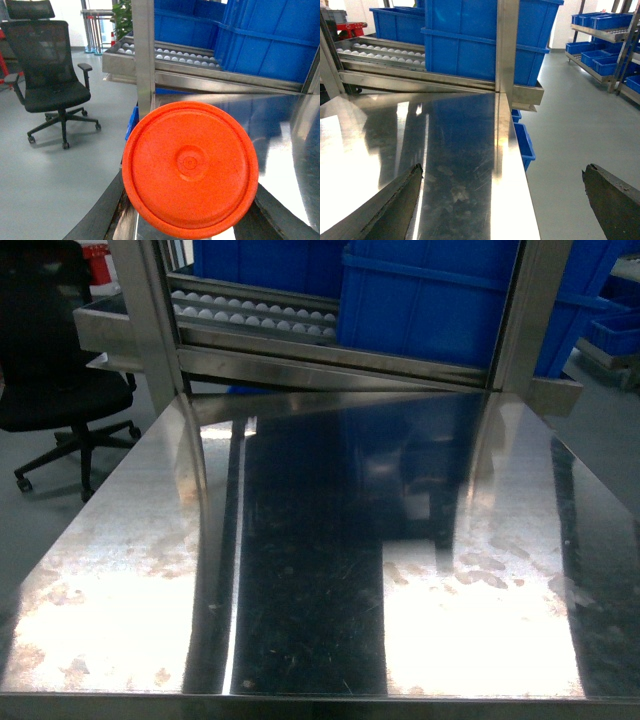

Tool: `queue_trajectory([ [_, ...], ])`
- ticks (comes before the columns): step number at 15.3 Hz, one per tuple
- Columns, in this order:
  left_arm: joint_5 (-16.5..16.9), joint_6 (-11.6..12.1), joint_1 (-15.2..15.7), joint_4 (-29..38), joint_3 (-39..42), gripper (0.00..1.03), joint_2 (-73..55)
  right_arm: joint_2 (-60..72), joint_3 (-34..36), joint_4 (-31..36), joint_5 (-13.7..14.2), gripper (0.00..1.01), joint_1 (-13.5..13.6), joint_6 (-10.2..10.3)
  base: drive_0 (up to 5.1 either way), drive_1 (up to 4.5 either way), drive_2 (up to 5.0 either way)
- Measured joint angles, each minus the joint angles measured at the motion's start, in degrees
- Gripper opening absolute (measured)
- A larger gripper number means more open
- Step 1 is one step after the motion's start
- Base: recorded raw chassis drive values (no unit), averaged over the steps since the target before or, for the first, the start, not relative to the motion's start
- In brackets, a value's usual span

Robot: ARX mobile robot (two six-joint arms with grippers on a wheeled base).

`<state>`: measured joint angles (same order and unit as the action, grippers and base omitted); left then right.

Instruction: Pick capacitor and pack into box

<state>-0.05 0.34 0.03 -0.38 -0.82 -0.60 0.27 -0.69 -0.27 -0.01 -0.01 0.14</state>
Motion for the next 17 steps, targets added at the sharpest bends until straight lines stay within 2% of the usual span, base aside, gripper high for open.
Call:
queue_trajectory([
  [17,0.0,-0.1,0.0,0.0,0.0,0.42,0.0,0.0,0.0,0.0,0.0,0.98,0.0,0.0,0.0,0.00,0.0],
])
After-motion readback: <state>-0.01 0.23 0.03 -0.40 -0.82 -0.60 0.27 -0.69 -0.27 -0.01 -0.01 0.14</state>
